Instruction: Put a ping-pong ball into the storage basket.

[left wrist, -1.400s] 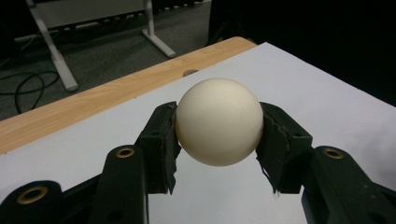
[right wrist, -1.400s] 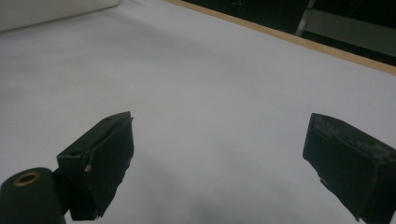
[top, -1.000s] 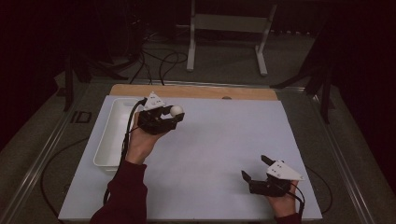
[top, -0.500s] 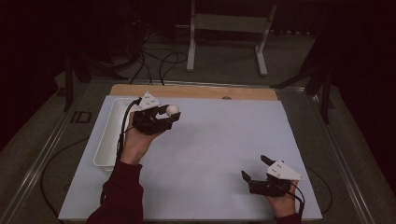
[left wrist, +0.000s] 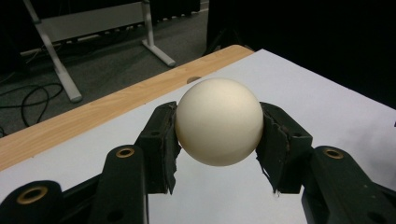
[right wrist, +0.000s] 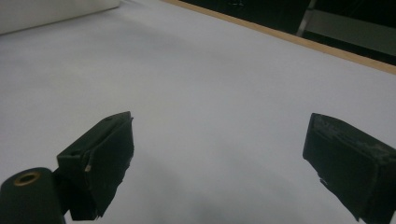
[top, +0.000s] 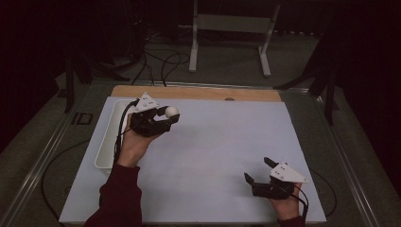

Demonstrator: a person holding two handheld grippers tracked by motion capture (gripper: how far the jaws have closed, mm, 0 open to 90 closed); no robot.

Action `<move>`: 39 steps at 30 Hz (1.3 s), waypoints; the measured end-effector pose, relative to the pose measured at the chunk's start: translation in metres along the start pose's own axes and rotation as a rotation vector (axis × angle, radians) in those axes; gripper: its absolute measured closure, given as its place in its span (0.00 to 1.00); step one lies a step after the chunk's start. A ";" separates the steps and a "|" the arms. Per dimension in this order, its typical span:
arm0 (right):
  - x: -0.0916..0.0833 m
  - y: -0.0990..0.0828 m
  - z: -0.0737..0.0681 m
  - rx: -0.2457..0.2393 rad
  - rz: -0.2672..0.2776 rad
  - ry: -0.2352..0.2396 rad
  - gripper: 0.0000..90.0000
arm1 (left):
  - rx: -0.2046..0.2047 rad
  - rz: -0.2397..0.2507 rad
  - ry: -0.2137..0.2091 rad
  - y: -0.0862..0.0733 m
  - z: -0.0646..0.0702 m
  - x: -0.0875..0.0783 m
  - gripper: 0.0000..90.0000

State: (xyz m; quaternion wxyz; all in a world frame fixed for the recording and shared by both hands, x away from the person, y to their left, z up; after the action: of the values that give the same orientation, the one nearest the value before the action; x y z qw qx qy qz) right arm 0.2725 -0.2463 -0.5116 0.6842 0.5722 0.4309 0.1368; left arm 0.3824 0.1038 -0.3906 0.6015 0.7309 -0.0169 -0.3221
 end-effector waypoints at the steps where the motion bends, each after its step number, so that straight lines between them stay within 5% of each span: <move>1: 0.000 0.000 0.000 0.000 0.001 0.000 0.09 | 0.003 0.000 0.000 0.000 0.000 0.000 0.57; 39: 0.000 0.000 0.000 0.001 0.002 0.001 0.09 | 0.013 0.015 0.033 -0.010 -0.015 -0.018 0.57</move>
State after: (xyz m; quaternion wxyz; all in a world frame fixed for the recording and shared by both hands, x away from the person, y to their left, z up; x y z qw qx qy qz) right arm 0.2727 -0.2466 -0.5114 0.6835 0.5732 0.4305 0.1375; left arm 0.3717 0.1273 -0.3907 0.5991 0.7399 -0.0146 -0.3056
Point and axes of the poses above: each handheld gripper's, and its own axes: x roughly forward along the jaws, y roughly out of its top, z roughly to its right, the point moved 5 cm from there along x, roughly forward along the jaws, and after that the axes turned 14 degrees about y, right-handed, at the moved point
